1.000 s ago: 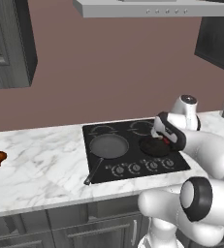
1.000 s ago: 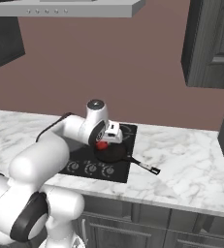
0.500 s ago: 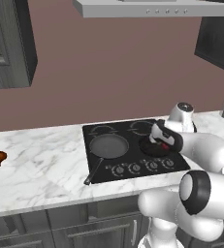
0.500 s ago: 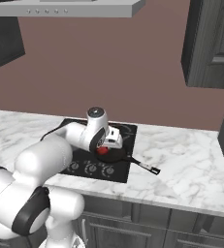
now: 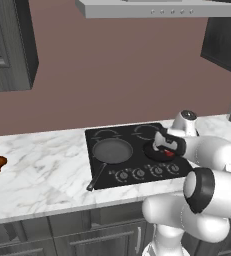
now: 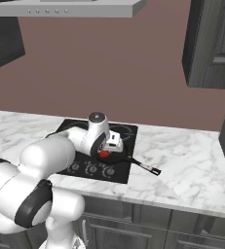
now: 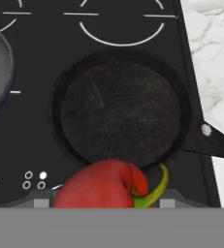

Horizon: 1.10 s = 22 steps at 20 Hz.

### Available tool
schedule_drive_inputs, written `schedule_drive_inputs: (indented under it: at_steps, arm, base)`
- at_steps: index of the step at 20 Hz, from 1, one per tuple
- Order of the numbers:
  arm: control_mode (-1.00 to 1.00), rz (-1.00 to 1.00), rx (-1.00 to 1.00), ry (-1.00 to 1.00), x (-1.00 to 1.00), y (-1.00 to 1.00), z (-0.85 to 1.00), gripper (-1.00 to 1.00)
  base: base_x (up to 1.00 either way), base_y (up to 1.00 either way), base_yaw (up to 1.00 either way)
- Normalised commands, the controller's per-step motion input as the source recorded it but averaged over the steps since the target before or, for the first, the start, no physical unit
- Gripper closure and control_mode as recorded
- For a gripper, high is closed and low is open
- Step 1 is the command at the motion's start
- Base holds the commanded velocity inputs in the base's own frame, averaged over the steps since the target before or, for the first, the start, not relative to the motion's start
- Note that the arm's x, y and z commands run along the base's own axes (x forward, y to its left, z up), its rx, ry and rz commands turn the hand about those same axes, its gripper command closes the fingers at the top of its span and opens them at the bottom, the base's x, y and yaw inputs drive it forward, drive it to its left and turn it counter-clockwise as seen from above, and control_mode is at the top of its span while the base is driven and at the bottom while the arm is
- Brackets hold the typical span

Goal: Place both pans onto different burners. Then place the bell pepper and the chicken drumstick on different pans.

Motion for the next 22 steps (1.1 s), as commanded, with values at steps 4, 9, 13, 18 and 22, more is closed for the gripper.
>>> schedule_drive_inputs:
  at_steps: [4, 9, 13, 18, 22]
  arm:
    - [-1.0, 0.0, 0.0, 0.0, 0.15, 0.0, -0.13, 1.0]
    - [-1.0, 0.0, 0.0, 0.0, 0.17, 0.0, -0.06, 1.0]
    - [-1.0, 0.0, 0.0, 0.0, 0.12, 0.0, -0.1, 1.0]
    - [-1.0, 0.0, 0.0, 0.0, 0.05, 0.0, -0.16, 1.0]
    - [-1.0, 0.0, 0.0, 0.0, 0.06, 0.0, -0.15, 1.0]
  base:
    - [0.0, 0.0, 0.0]
    - [0.0, 0.0, 0.0]
    - [0.0, 0.0, 0.0]
    - [0.0, 0.0, 0.0]
    - [0.0, 0.0, 0.0]
